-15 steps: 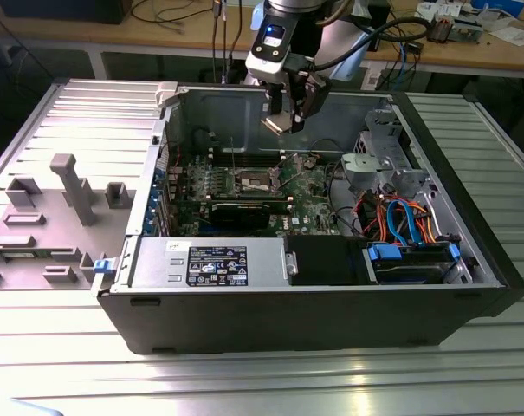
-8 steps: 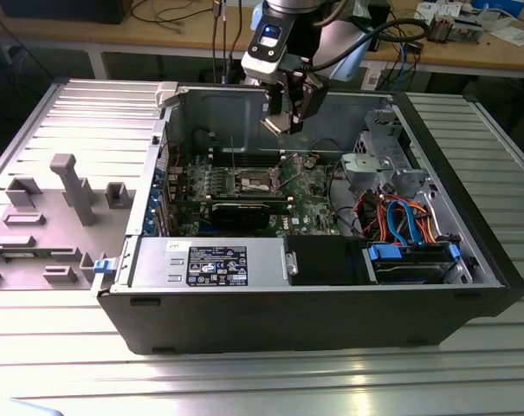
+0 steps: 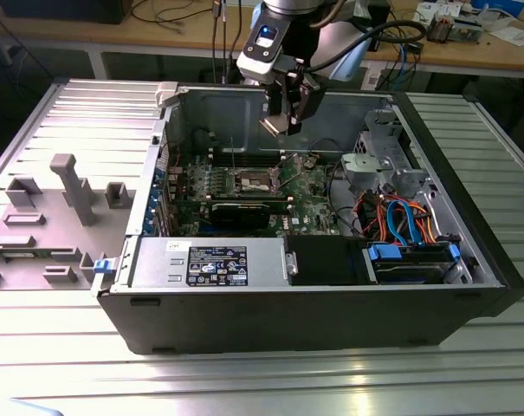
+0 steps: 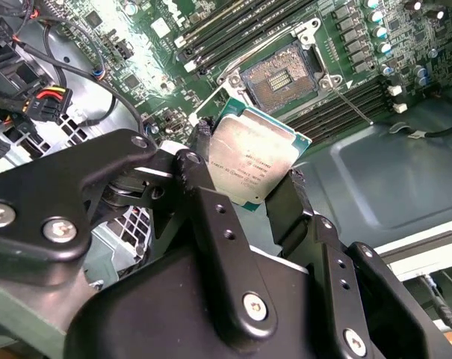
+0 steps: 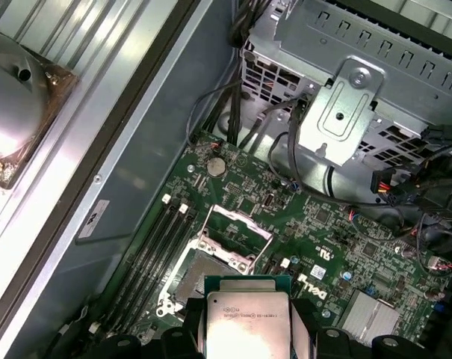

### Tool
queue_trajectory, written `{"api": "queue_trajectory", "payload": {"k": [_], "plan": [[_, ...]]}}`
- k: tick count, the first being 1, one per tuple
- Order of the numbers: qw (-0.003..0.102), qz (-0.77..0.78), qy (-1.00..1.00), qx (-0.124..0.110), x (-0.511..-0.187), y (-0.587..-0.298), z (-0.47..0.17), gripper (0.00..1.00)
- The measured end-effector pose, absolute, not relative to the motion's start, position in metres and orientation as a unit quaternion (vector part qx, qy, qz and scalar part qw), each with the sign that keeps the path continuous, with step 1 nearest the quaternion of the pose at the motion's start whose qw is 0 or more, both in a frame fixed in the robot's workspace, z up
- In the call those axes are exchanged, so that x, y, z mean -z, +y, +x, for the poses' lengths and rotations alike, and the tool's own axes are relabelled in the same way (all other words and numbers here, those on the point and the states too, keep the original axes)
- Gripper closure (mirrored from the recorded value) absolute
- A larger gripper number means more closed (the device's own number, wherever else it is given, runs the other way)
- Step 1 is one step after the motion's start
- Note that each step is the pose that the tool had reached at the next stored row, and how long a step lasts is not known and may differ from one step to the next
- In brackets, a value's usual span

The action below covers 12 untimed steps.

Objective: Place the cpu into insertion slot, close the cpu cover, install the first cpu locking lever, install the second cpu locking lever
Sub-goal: 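Place the cpu into insertion slot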

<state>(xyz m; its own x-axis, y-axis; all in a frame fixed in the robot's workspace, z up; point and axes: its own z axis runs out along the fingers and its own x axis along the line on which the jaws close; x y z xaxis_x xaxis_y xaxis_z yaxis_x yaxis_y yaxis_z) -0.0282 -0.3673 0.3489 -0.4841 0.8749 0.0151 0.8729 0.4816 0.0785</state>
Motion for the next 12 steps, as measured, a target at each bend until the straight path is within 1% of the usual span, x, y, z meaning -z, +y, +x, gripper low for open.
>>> {"api": "queue_trajectory", "payload": {"k": [12], "plan": [[0.013, 0.508, 0.86, -0.038, -0.3489, -0.3673, -0.0282, 0.46]]}}
